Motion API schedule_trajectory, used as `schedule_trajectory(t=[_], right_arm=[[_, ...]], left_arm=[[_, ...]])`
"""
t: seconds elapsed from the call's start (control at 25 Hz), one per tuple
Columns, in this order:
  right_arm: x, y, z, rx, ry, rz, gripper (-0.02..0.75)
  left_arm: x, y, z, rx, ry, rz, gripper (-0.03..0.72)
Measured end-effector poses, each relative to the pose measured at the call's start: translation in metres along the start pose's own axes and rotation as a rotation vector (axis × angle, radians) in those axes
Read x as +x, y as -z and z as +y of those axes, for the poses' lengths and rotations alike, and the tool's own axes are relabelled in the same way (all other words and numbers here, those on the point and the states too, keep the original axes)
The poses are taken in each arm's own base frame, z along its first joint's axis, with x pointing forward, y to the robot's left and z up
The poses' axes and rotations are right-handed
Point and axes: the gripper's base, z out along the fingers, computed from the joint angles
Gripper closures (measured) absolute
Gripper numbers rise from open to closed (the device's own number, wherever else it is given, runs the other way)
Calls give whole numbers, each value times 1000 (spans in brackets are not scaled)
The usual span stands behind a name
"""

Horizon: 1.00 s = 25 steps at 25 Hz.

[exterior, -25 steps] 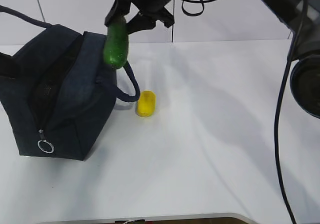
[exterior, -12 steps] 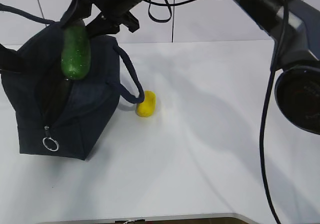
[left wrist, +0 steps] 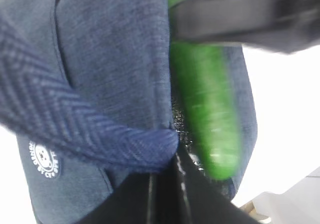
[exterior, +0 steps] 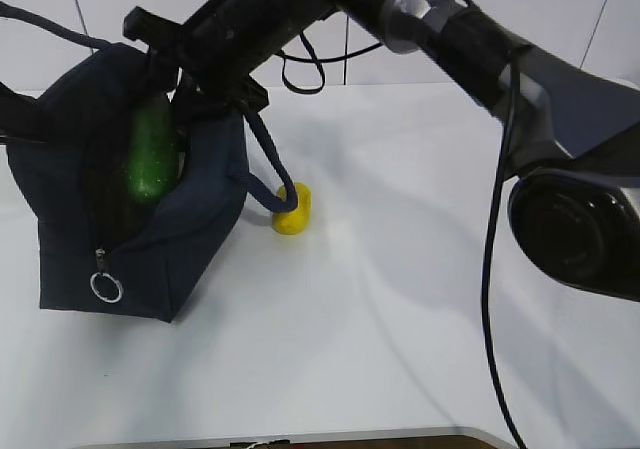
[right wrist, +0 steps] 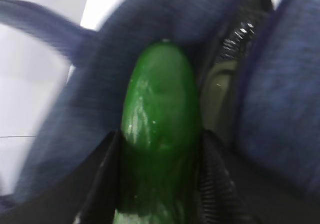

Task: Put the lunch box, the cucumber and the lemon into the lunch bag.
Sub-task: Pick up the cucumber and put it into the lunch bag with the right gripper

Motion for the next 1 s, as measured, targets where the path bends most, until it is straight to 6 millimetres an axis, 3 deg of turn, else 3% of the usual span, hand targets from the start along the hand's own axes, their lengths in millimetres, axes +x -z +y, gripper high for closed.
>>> schedule_trajectory(t=[0.12,0.4,0.64,1.0], right_arm=[[3,-8,-7,5,-13,21,383],[2,-8,-7,4,-13,14,369],[1,-8,-8,6,-9,2,306],[3,-8,-7,7,21,21,297]], left_arm=[[0,0,-1,7,3,1,694],[0,0,-1,12,3,3,694],[0,0,-1,13,2,4,694],[1,0,-1,14,-3,6,694]])
